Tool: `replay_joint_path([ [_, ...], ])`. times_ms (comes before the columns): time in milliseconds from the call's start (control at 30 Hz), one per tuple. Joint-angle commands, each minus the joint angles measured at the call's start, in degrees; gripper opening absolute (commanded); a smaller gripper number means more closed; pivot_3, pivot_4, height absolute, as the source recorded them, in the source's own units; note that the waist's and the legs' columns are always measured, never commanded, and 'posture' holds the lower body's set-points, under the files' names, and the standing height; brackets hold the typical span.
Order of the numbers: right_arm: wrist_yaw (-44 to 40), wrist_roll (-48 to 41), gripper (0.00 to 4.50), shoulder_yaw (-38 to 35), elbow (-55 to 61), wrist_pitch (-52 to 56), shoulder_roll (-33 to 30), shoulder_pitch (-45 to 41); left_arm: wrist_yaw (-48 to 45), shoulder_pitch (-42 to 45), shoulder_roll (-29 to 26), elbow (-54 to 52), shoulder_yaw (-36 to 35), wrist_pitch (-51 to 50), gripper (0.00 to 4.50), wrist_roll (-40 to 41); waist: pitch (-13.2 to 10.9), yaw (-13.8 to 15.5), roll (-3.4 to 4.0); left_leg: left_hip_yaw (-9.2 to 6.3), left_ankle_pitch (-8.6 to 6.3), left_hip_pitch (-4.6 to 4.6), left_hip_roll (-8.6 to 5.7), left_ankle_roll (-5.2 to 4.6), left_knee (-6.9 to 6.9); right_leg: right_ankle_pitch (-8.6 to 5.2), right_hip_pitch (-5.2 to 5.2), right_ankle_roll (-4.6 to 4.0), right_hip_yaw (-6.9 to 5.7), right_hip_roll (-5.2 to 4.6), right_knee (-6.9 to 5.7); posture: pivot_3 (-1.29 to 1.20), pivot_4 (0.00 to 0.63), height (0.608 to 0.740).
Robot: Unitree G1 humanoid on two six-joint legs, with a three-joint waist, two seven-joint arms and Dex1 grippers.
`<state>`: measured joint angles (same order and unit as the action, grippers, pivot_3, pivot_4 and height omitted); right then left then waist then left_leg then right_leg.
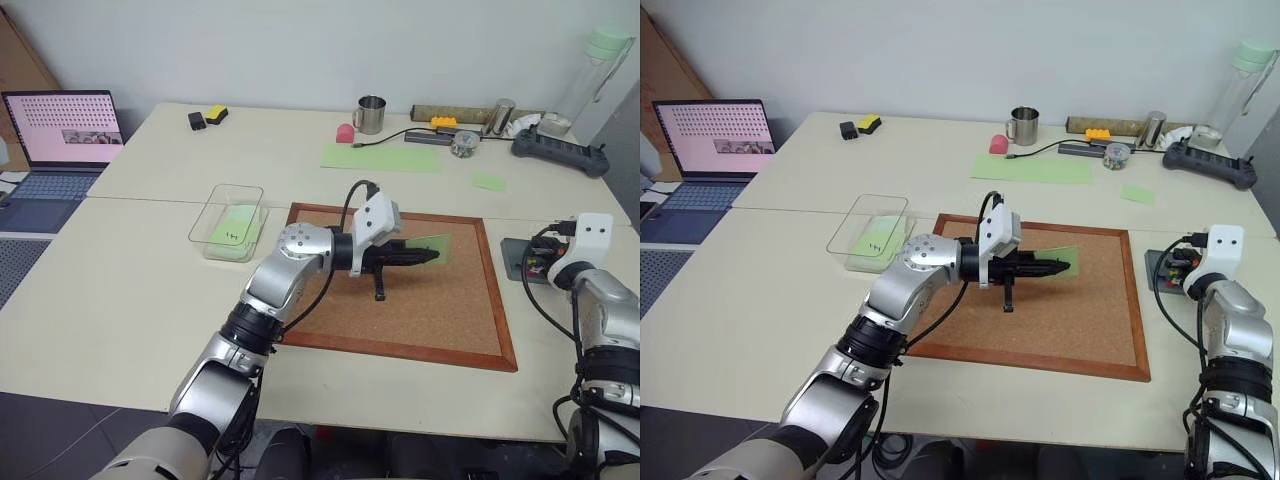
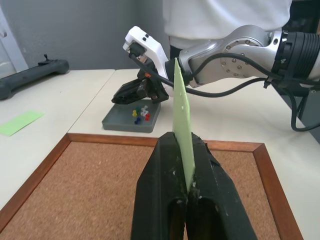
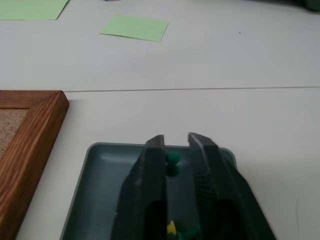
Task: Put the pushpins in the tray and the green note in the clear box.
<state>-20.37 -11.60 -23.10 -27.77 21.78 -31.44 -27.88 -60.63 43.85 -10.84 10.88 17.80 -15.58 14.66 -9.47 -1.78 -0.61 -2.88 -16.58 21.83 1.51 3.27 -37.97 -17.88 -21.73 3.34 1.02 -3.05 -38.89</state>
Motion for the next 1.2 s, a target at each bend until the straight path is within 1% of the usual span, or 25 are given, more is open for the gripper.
replay_joint_path([
  [33,-0.52,-1.18,1.79,-0.93,0.81,-2.05,-1.54,-0.22,0.29,-0.36,-0.39,-3.18,-0.76,-0.13,0.00,0.37,0.00,-0.02,0.00,0.01,0.00,0.00,0.00,0.00,0.00,0.00,0.00,0.00,0.02,0.00,0.00,0.00,0.150,0.740],
  [100,-0.61,-1.56,2.25,-1.00,2.04,-1.89,-1.57,0.80,0.34,-0.60,-0.62,-3.37,-0.82,-0.26,0.00,0.40,0.00,-0.01,0.00,0.01,0.00,0.01,0.00,0.00,0.00,0.00,0.00,0.00,0.01,0.00,0.00,0.00,0.150,0.740],
  [433,-0.96,-2.31,2.25,-0.45,10.43,-0.72,-1.39,5.97,-0.04,0.02,-0.49,-2.54,-0.66,-0.39,0.00,0.44,0.00,0.07,0.00,0.00,0.00,0.00,0.00,0.01,-0.01,0.00,0.00,0.00,0.01,0.00,-0.01,0.00,0.150,0.740],
  [667,-0.87,-1.97,2.25,0.30,9.34,-0.29,-1.15,6.73,-0.45,0.51,0.02,-1.94,-0.42,-0.16,0.00,0.23,0.00,0.07,0.01,0.00,0.00,0.00,0.00,0.01,-0.01,0.00,0.00,0.00,0.01,0.00,-0.01,0.00,0.150,0.740],
  [800,-0.86,-3.33,2.25,-0.67,9.10,0.45,-0.83,6.28,-0.44,0.58,-0.09,-1.80,-0.58,-0.13,0.00,0.15,0.00,0.07,0.01,0.00,0.00,0.00,0.00,0.01,-0.01,0.00,0.00,0.00,0.00,0.00,0.00,0.00,0.150,0.740],
  [1033,-1.66,-4.11,2.25,-0.31,10.29,0.04,-2.03,6.31,-0.13,0.19,-0.25,-2.04,-0.69,-0.18,0.00,0.10,0.00,0.08,0.00,0.00,0.00,0.01,0.00,0.01,-0.01,0.00,0.00,0.00,0.01,0.00,-0.01,0.00,0.150,0.740],
  [1200,-2.21,-2.91,2.25,0.64,10.65,-1.53,-3.20,6.54,0.07,0.09,-0.21,-2.01,-0.71,0.00,0.00,0.06,0.00,0.07,0.01,0.00,0.00,0.01,0.00,0.00,-0.01,0.00,0.00,0.00,0.00,0.00,0.00,0.00,0.150,0.740],
])
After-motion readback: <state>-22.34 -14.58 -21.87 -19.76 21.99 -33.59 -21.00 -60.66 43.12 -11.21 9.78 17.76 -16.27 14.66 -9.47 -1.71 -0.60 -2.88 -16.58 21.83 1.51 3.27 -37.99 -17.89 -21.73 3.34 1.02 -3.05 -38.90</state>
